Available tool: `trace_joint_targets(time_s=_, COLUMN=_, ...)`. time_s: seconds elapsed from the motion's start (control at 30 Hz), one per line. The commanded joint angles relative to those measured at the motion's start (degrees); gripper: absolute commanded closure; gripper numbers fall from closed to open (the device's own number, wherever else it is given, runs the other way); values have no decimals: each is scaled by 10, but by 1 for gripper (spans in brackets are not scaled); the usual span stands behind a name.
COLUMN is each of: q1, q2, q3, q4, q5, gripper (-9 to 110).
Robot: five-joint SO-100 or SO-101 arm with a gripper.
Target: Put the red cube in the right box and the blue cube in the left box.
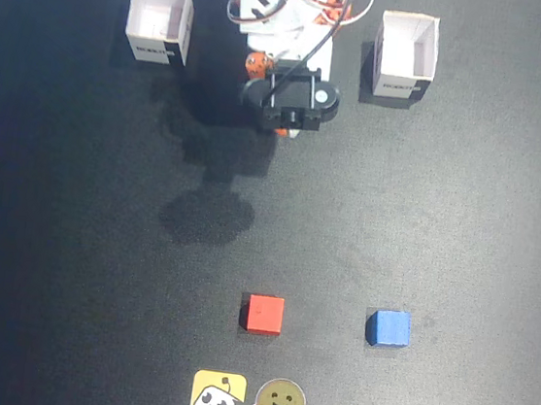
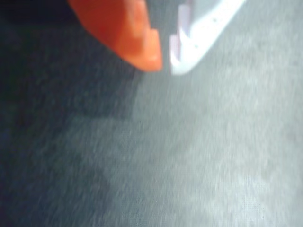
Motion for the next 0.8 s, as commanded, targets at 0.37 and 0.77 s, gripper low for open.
trace_joint_targets(time_s=0.37, q1=7, q2=-304, q3=-195, q4=-137, q5=-24, gripper=101)
trace_joint_targets(time_s=0.77, q1=0, q2=-587, q3=-390, q4=-210, q5=-35, gripper=95)
